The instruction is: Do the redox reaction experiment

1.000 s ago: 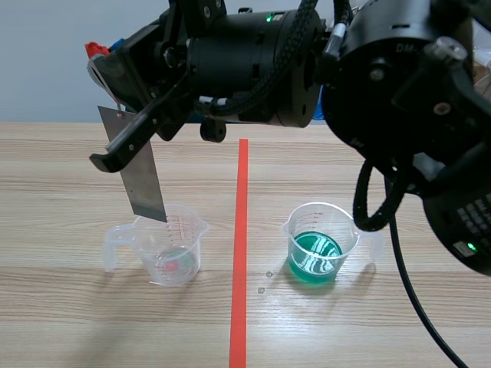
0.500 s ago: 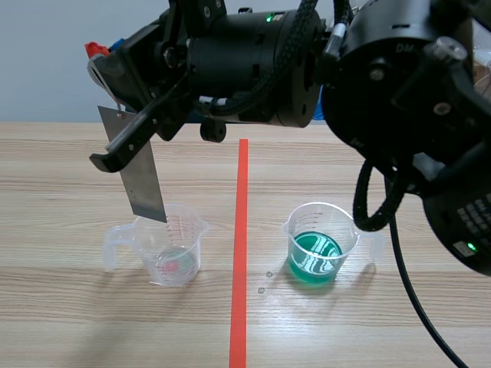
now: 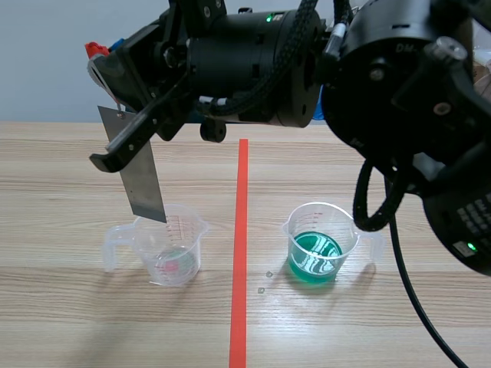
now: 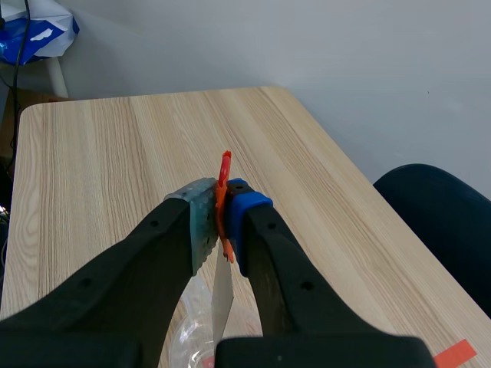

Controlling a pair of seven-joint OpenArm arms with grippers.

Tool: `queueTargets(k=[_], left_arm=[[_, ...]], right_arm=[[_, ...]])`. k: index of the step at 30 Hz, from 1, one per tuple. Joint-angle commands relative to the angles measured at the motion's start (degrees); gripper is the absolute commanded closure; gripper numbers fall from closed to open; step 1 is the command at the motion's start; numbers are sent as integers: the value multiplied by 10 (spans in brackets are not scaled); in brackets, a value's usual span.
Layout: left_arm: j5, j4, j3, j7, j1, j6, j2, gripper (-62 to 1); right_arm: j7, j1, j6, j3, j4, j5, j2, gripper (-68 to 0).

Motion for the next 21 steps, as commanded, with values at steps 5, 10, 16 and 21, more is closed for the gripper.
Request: queueTargets(k=[5, 10, 16, 21], left_arm=[[-4, 5, 0, -5, 1, 1, 0, -563], [-4, 5, 0, -6, 1, 1, 0, -563], [-4, 5, 0, -6, 1, 1, 0, -563], [-4, 5, 0, -6, 1, 1, 0, -563]], right_arm=[[11, 11, -4, 6, 7, 6, -3, -6], [13, 11, -4, 7, 7, 7, 0, -7], [13, 9, -4, 14, 7, 22, 1, -7], [14, 8, -4, 27, 8, 26, 5, -7]])
